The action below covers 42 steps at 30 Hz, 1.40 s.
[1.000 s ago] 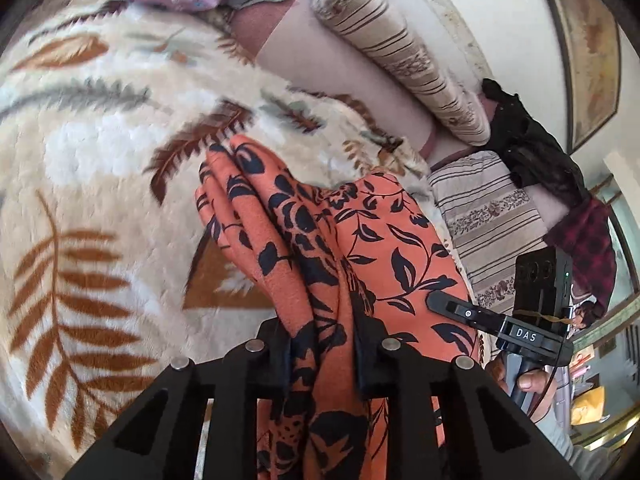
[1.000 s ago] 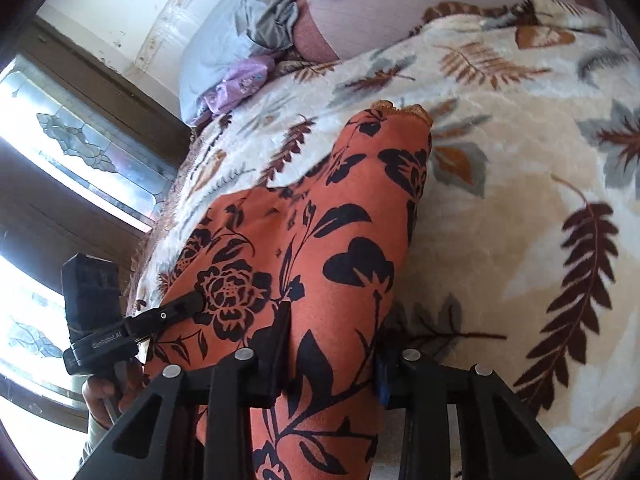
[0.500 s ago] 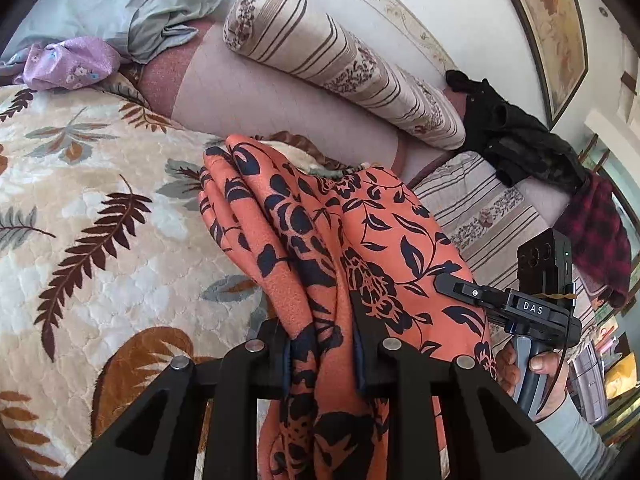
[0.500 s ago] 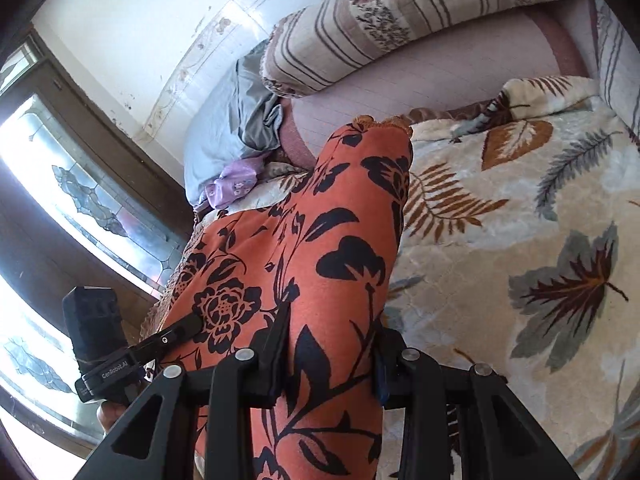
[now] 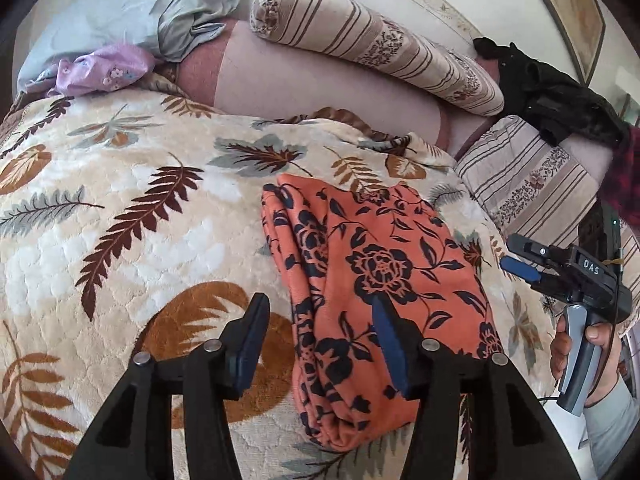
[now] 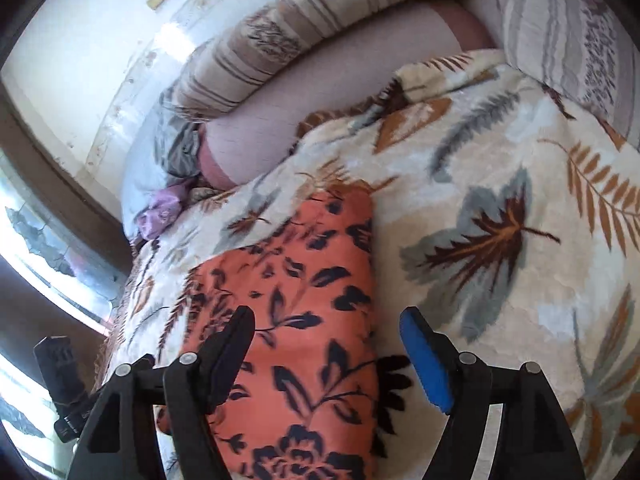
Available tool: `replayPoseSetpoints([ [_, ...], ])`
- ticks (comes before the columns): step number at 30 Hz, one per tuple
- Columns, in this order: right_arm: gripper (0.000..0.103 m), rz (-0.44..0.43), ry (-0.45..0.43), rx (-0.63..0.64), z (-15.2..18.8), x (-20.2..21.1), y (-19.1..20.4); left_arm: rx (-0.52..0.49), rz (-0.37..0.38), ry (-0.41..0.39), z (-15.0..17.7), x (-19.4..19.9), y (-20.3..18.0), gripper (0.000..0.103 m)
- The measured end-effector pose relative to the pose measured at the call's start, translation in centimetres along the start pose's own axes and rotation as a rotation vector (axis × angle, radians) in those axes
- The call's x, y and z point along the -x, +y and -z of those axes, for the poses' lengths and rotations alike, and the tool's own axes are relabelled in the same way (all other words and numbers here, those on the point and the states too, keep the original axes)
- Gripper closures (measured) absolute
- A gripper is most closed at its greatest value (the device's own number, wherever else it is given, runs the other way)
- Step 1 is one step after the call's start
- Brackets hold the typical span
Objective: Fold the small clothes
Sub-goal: 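Open the left tool and release the folded shirt onto the quilt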
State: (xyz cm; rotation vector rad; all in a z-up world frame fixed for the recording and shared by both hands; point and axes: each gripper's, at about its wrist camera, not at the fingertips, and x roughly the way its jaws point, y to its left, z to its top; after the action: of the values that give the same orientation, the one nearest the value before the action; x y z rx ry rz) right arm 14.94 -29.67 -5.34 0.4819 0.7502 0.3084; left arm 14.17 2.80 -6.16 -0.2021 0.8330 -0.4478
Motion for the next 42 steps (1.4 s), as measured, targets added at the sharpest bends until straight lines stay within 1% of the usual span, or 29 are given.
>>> replayPoseSetpoints([
  [1,0.022,-0.04,0.011,0.033,0.0,-0.3,1.2,-0.008,-0.003,0.002,0.2,-0.3,-0.6,0.032],
  [2,0.02,-0.075,0.031,0.057,0.2,-0.9,1.9,-0.015,-0.025,0.013,0.6,-1.1,-1.0,0.029],
  [3,0.019,-0.086,0.058,0.077,0.4,-1.7,2.4,-0.023,-0.071,0.036,1.1,-2.2,-1.4,0.028],
  [4,0.019,-0.059,0.095,0.082,0.6,-3.0,2.3,-0.026,-0.127,0.082,1.5,-3.4,-1.5,0.028],
  [5,0.019,-0.004,0.155,0.061,0.8,-4.6,1.5,-0.02,-0.172,0.146,2.0,-4.7,-1.2,0.028],
  [6,0.019,0.036,0.222,0.003,1.0,-6.1,0.4,0.004,-0.18,0.195,2.3,-5.4,-0.8,0.028],
  [7,0.019,0.033,0.231,-0.044,0.8,-6.4,-0.3,0.043,-0.153,0.205,2.3,-5.1,-0.5,0.028],
  [8,0.019,0.018,0.209,-0.044,0.4,-5.8,-0.1,0.077,-0.126,0.175,1.8,-4.2,-0.2,0.028],
  [9,0.019,0.023,0.183,-0.005,-0.3,-5.0,0.6,0.09,-0.109,0.126,1.1,-3.1,-0.1,0.028],
  [11,0.019,0.018,0.137,0.058,-1.9,-4.3,1.8,0.087,-0.102,0.044,-1.2,-2.1,-0.1,0.024],
  [12,0.019,-0.009,0.141,0.056,-2.7,-4.6,2.0,0.08,-0.102,0.022,-2.4,-2.2,-0.1,0.019],
  [13,0.018,-0.048,0.162,0.031,-3.6,-5.3,1.7,0.07,-0.104,0.013,-3.4,-2.8,0.0,0.018],
  [14,0.017,-0.093,0.185,-0.009,-4.1,-6.1,1.0,0.063,-0.106,0.03,-4.2,-3.9,0.1,0.018],
  [15,0.017,-0.131,0.214,-0.063,-4.4,-7.1,0.1,0.069,-0.104,0.075,-4.8,-5.5,0.4,0.018],
  [16,0.017,-0.153,0.257,-0.138,-4.5,-8.8,-1.0,0.091,-0.092,0.139,-4.9,-7.3,1.0,0.018],
  [17,0.017,-0.149,0.295,-0.225,-4.4,-10.1,-2.6,0.125,-0.088,0.202,-4.9,-9.1,1.8,0.018],
  [18,0.017,-0.148,0.296,-0.297,-4.3,-10.6,-3.7,0.161,-0.106,0.238,-4.6,-10.3,2.6,0.018],
  [19,0.017,-0.165,0.273,-0.318,-4.3,-10.4,-4.0,0.196,-0.119,0.237,-4.3,-10.6,3.4,0.018],
  [21,0.017,-0.185,0.209,-0.264,-4.9,-9.0,-3.1,0.243,-0.116,0.176,-3.9,-9.6,4.0,0.018],
  [23,0.017,-0.196,0.174,-0.223,-5.3,-8.6,-2.7,0.228,-0.152,0.1,-3.8,-8.6,3.7,0.018],
  [24,0.012,-0.177,0.18,-0.226,-5.2,-9.1,-3.0,0.205,-0.174,0.087,-3.7,-8.6,3.4,0.018],
  [26,0.011,-0.098,0.221,-0.26,-4.7,-10.9,-4.4,0.164,-0.217,0.123,-3.6,-9.0,2.9,0.018],
  [27,0.011,-0.096,0.205,-0.278,-4.4,-10.8,-4.5,0.152,-0.224,0.124,-3.5,-8.7,2.6,0.018],
  [29,0.011,-0.065,0.153,-0.204,-4.2,-9.4,-3.0,0.113,-0.257,0.086,-3.4,-7.3,1.9,0.018],
  [32,0.011,0.009,0.099,-0.08,-2.9,-6.5,-0.1,0.048,-0.347,0.038,-3.0,-5.4,0.7,0.018],
  [35,0.011,0.077,0.085,0.009,-0.6,-4.1,2.0,0.036,-0.366,0.025,-2.4,-3.4,-0.2,0.018],
  [38,0.011,0.128,0.115,0.066,2.3,-3.0,3.0,0.035,-0.365,0.024,-1.7,-1.7,-1.2,0.018],
  [40,0.01,0.16,0.187,0.095,4.2,-4.0,2.6,0.034,-0.371,0.02,-1.1,-0.6,-2.1,0.018],
  [42,0.01,0.201,0.215,0.143,5.2,-4.9,2.3,0.034,-0.372,0.024,-0.7,0.6,-3.1,0.018],
])
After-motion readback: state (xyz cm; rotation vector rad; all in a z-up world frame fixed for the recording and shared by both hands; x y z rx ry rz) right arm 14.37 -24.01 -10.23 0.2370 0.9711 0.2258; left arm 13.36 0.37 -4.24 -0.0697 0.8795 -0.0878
